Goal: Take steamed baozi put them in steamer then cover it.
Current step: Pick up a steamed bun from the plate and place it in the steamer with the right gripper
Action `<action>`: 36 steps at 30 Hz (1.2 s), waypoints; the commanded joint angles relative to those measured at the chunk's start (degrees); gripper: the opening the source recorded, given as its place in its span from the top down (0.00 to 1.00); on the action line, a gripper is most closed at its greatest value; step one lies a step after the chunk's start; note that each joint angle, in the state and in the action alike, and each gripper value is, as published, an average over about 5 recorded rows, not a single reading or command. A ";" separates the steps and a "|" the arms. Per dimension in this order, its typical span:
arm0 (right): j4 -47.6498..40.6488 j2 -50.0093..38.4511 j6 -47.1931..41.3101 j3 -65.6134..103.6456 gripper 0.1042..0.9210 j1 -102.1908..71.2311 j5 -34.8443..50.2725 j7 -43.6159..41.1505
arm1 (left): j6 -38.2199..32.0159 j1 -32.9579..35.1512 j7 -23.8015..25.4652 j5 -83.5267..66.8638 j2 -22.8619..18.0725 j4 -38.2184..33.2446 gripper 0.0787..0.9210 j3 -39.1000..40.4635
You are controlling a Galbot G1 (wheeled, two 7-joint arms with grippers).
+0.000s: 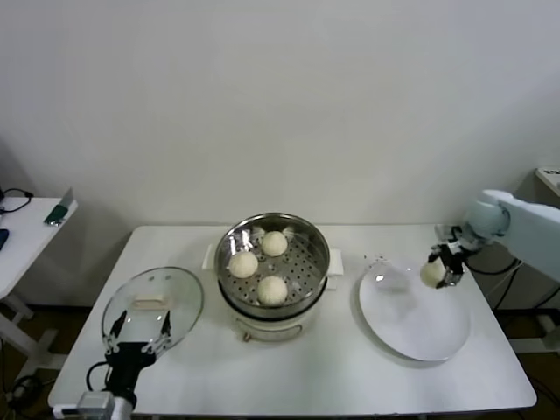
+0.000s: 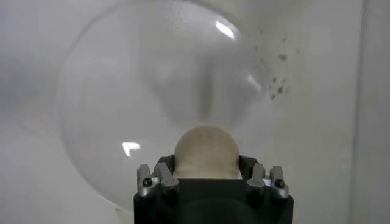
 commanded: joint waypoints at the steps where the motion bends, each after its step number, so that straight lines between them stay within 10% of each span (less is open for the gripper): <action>1: 12.58 0.41 -0.58 -17.71 0.30 23.78 8.09 -0.48 | 0.04 -0.04 0.00 -0.04 0.05 0.06 0.12 0.06; 15: 24.09 15.74 -13.18 -11.51 0.30 27.53 33.94 10.68 | 0.38 0.32 0.01 -0.76 0.63 -1.26 0.12 0.33; 36: 9.44 30.99 -15.34 -7.19 0.30 7.30 24.52 15.59 | 0.16 1.32 0.06 -2.05 1.14 -1.92 0.12 -0.71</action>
